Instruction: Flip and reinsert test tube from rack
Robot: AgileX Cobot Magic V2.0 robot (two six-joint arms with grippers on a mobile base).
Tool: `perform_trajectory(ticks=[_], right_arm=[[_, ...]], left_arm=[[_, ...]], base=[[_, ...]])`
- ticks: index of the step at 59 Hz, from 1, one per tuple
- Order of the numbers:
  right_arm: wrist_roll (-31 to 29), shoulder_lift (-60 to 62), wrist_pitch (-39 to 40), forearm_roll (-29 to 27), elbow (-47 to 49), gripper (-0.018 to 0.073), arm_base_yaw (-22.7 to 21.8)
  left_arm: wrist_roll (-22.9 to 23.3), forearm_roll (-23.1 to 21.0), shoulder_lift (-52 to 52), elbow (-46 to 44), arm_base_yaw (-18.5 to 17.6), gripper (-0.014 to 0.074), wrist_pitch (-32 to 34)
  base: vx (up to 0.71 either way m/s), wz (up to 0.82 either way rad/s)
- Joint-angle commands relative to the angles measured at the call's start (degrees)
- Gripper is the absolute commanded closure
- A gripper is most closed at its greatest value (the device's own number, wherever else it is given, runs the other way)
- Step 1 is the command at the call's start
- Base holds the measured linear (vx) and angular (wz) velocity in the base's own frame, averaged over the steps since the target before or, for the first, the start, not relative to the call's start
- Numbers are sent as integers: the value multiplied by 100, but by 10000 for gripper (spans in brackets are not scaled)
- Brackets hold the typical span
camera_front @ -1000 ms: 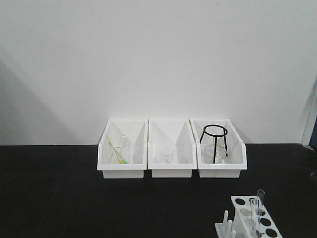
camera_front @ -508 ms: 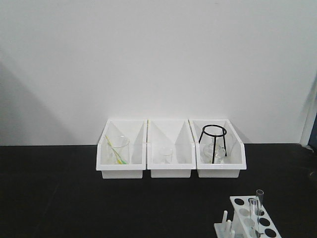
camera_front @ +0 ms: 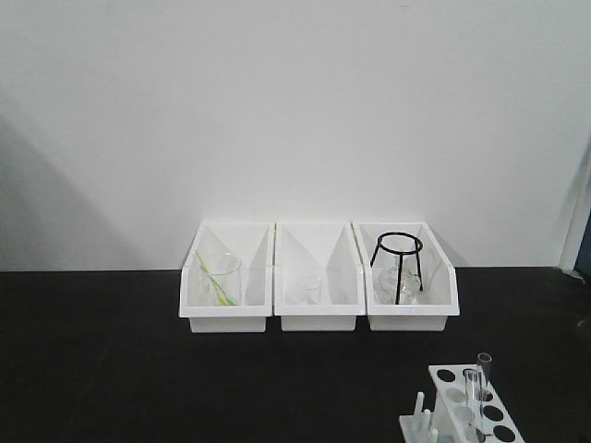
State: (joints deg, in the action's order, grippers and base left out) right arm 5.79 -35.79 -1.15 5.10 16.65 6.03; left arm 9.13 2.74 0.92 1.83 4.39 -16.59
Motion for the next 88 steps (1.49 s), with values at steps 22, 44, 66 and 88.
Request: perform_trajectory(ticks=[22, 44, 66, 88], right_arm=[[82, -2270, 2725, 492, 221, 67, -18], [82, -4047, 4647, 807, 221, 69, -18], [122, -5378, 5126, 775, 820, 69, -18], [257, -5965, 5170, 788, 1237, 129, -18]], left_arm=[[-2, -20, 63, -1, -42, 603, 498], [-2, -20, 63, -1, -42, 603, 498], [-2, -20, 63, -1, -42, 603, 498], [-2, -20, 63, -1, -42, 603, 498]], base=[[0, 0], [0, 0], [0, 0], [0, 0]])
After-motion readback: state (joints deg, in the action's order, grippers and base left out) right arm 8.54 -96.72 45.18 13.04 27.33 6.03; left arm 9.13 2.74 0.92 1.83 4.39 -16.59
